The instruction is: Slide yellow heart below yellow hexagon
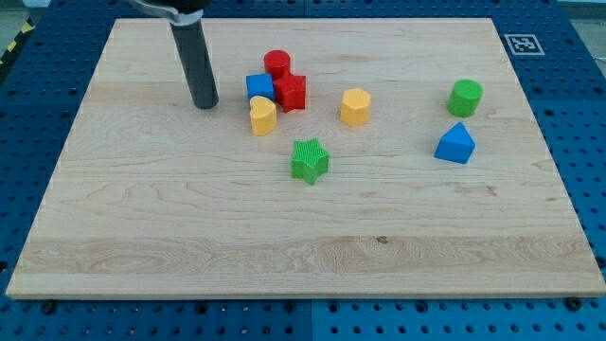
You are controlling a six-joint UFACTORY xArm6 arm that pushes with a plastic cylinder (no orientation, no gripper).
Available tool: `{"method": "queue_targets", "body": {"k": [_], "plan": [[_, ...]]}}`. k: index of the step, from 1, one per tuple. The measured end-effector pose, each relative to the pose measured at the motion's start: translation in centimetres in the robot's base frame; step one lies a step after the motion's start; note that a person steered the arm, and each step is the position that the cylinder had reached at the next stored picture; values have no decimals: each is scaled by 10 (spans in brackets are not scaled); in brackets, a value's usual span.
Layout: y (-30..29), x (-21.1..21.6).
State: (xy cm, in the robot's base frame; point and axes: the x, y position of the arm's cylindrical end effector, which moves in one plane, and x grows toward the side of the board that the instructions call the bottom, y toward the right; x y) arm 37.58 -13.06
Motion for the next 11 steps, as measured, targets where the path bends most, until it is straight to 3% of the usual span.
{"method": "queue_targets", "body": {"k": [1,4,6,9,11], "plan": [[6,1],[108,32],[121,55],[182,51],[191,13]]}}
